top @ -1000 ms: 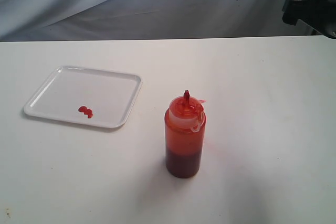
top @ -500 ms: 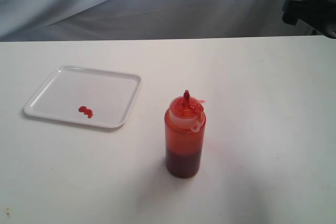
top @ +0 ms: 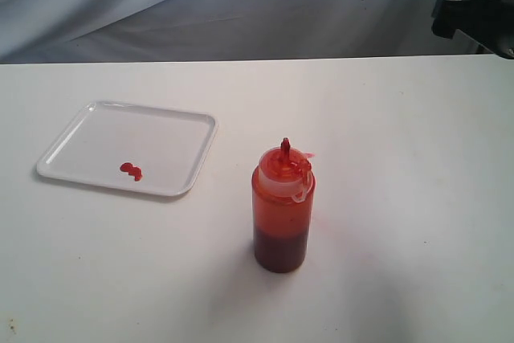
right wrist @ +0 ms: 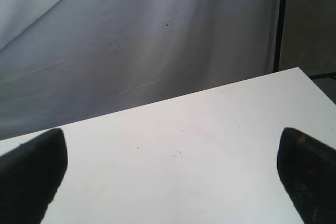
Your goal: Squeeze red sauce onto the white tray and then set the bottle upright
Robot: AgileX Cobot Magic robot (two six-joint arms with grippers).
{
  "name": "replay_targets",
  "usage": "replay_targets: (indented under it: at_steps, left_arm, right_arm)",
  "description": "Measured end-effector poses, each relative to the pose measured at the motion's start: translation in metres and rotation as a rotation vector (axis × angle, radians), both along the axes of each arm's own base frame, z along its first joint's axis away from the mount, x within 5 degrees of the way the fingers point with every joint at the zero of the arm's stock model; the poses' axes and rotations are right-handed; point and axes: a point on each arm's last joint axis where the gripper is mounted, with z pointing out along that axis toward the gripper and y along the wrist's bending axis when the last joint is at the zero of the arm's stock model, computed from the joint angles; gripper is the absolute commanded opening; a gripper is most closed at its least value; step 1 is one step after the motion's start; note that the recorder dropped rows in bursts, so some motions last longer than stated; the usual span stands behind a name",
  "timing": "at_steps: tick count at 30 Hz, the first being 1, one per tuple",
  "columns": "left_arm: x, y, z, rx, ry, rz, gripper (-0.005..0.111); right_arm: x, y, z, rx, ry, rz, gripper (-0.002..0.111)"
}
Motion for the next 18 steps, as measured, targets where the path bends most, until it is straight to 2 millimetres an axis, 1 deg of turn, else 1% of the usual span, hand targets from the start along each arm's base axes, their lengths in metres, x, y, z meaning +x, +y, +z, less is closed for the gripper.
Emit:
replay_targets:
  at_steps: [7, 18]
  left_arm:
    - [-0.0025, 0.0012, 0.0001, -0.005, -0.013, 0.014, 0.000]
    - [-0.0020, 0.0083, -0.0003, -0.007, -0.009, 0.145, 0.000]
  right_arm:
    - [0.0000, 0.0000, 0.0000, 0.002, 0.000, -0.001, 0.105]
    - [0.0000, 0.0000, 0.0000, 0.002, 0.000, -0.001, 0.105]
